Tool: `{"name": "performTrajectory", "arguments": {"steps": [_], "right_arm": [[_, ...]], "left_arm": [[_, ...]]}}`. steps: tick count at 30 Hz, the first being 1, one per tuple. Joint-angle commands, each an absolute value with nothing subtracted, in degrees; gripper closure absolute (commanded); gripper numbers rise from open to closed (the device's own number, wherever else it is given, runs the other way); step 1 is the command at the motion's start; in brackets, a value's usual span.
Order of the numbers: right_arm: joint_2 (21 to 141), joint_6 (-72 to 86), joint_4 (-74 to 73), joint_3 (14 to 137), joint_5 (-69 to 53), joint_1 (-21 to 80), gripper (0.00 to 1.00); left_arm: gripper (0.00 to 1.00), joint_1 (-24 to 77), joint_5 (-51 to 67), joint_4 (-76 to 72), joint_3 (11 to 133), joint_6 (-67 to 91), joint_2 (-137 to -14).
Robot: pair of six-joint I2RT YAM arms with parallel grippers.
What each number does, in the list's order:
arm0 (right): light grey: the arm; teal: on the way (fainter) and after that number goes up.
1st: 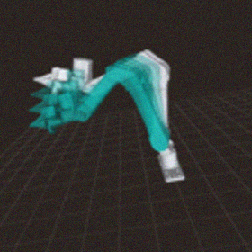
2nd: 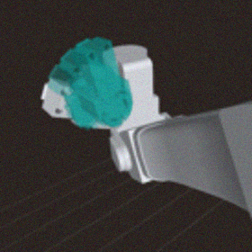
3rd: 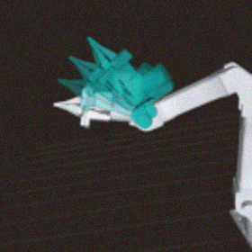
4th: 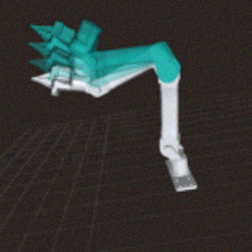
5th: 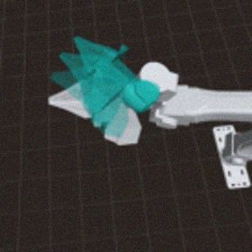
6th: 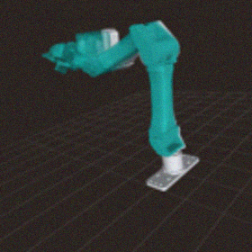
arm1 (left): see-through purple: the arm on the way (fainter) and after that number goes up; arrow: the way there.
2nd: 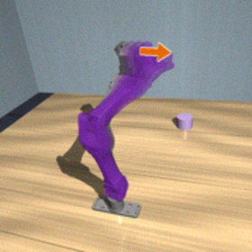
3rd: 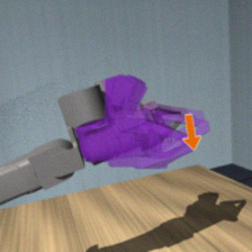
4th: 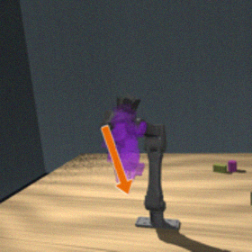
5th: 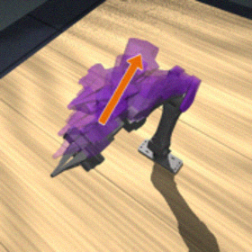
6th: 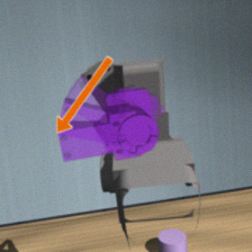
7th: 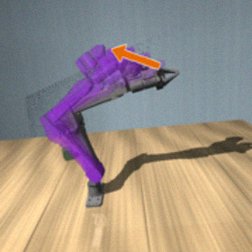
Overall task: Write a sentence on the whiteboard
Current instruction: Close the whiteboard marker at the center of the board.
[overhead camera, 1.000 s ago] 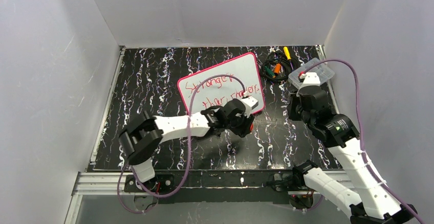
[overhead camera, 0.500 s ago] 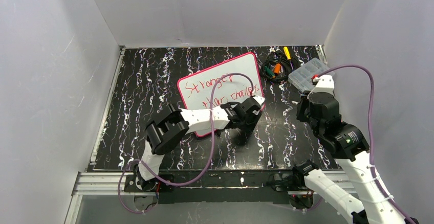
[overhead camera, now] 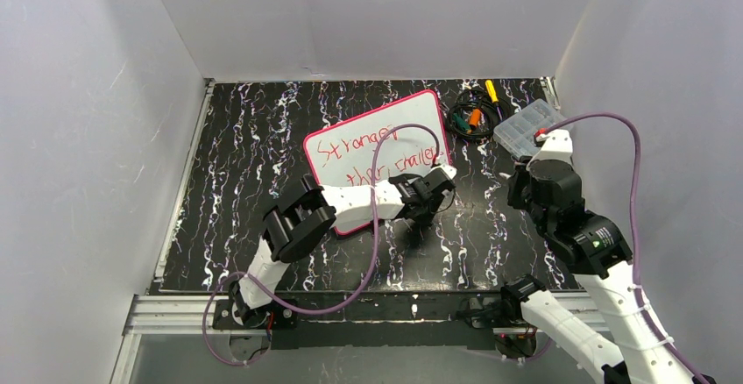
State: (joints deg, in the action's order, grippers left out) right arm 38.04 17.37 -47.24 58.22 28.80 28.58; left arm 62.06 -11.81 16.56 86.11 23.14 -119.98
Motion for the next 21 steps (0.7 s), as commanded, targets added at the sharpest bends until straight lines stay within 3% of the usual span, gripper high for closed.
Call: {"name": "performTrajectory", "arguments": {"steps": [1,5,13,21], "right_arm": [[37.2,17.0,-44.4,57.7,29.2,28.6,0.99],[37.1,16.9,-44.1,57.9,25.8,28.6,0.99],[38.2,15.9,-43.8,59.3,16.3,28.6,0.99],[39.9,16.1,-38.9,59.2,-7.9,28.6,0.99]], "left_arm": [[0.83,62.4,-14.7,22.1,84.8,22.3,-119.1],[1.0,62.4,-10.4,17.8,80.6,21.6,-116.3],[1.0,62.3,1.6,0.9,62.4,16.6,-97.5],[1.0,59.7,15.2,7.5,55.3,12.3,-76.9]]}}
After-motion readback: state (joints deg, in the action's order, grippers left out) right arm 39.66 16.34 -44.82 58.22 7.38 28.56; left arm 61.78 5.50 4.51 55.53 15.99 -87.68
